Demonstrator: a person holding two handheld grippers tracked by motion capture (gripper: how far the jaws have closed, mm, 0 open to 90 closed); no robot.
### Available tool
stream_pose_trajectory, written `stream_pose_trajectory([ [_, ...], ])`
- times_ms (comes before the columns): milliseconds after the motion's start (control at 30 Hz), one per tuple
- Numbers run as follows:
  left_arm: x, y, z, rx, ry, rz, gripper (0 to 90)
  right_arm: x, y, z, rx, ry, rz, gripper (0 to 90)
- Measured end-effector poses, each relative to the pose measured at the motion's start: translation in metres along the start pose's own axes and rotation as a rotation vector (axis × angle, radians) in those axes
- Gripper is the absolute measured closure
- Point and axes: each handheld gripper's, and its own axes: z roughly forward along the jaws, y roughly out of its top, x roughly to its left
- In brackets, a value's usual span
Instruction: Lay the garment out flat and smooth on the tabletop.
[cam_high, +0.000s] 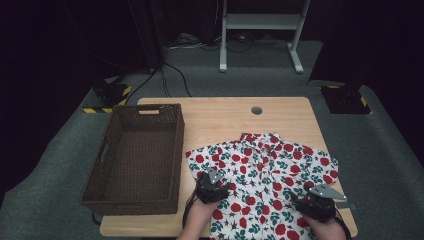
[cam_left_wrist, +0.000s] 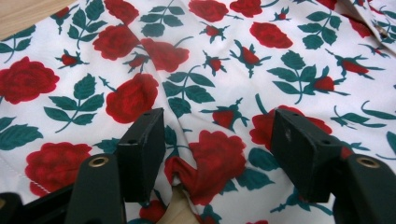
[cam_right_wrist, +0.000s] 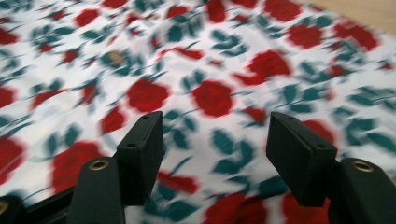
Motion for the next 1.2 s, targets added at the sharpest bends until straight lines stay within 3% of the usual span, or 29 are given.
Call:
stream_pose_trajectory([
  [133, -0.004, -0.001, 0.0, 0.004, 0.015, 0.031, 34.3, -0.014, 0.006, 0.011, 0.03, -0.025, 0.013, 33.2],
  [267, -0.008, -0.004, -0.003, 0.005, 0.018, 0.036, 34.4, -0.022, 0.004, 0.024, 0.081, -0.025, 0.025, 32.4],
  [433, -0.015, -0.009, -0.009, 0.009, 0.004, 0.048, 34.3, -0.024, 0.0, 0.021, 0.085, -0.012, 0.039, 32.5],
  [533, -0.019, -0.011, -0.011, 0.013, -0.008, 0.055, 33.3, -0.023, -0.005, 0.014, 0.084, -0.012, 0.045, 32.6],
  [600, -0.019, -0.01, -0.014, -0.007, 0.01, 0.074, 33.5, -0.022, -0.006, 0.011, 0.083, -0.016, 0.044, 33.3],
  [700, -0.012, -0.003, -0.018, -0.022, 0.024, 0.04, 35.2, -0.014, -0.003, 0.001, 0.038, -0.006, 0.03, 33.4],
  [867, 0.0, 0.013, -0.02, -0.012, 0.049, 0.03, 36.2, 0.001, -0.003, -0.008, -0.002, 0.039, 0.005, 34.1],
  [1000, 0.007, 0.023, -0.019, -0.009, 0.065, 0.035, 47.2, 0.003, -0.009, -0.003, 0.01, 0.053, 0.005, 34.4],
  [1133, 0.014, 0.031, -0.018, -0.004, 0.071, 0.003, 59.3, 0.0, -0.01, -0.002, 0.002, 0.061, 0.02, 35.2],
  [1200, 0.018, 0.033, -0.015, -0.007, 0.097, -0.018, 68.0, 0.0, -0.011, -0.002, -0.004, 0.065, 0.016, 35.3],
])
